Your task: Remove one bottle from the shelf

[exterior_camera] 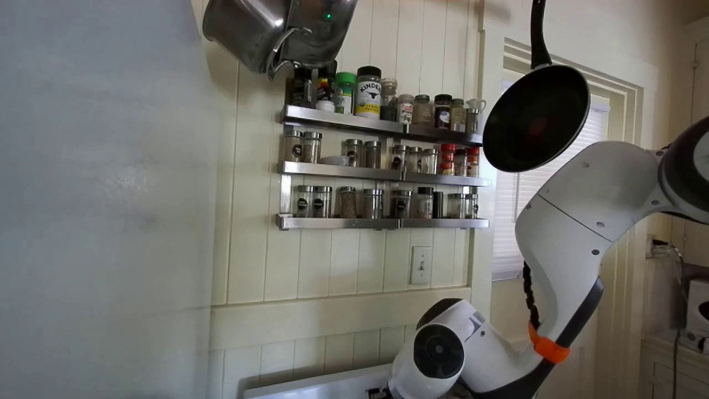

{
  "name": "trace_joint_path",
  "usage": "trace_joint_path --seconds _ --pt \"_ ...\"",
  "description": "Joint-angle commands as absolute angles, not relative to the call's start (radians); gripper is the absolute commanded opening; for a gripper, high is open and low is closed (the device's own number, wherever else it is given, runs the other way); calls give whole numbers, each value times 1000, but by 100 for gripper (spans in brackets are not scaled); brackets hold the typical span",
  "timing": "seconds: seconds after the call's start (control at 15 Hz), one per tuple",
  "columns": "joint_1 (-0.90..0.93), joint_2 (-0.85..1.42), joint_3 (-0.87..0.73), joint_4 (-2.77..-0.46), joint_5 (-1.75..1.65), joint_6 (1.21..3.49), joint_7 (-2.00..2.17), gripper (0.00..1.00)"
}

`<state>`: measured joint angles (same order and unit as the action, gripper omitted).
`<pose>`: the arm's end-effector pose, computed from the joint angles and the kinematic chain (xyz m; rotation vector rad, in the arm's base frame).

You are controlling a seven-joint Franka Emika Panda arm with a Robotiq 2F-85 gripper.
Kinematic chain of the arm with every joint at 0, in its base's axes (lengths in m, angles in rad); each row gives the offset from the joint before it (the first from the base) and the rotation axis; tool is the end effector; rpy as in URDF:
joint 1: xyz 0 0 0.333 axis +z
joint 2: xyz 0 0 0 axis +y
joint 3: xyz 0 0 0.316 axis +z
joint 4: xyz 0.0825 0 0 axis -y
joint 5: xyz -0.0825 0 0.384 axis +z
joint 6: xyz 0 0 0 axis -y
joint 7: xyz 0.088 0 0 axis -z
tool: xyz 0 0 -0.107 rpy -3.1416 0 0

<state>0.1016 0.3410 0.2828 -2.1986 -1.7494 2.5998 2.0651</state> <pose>0.4975 0.2244 0.2276 2.7350 -0.2116 1.1434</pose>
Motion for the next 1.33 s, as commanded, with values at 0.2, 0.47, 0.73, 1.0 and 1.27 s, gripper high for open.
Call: trace_joint_path --seconds 0.2,0.47,0.73,1.0,1.27 --pt "122 390 266 -2171 -1776 2609 2083 24" --pt "141 420 258 -2149 -1751 2550 2056 24" --pt "163 451 256 -2117 -1772 2498 2056 24" --pt "182 476 256 -2085 -1783 2460 2045 24" --pt "191 499 255 -2054 -1797 2452 2049 24"
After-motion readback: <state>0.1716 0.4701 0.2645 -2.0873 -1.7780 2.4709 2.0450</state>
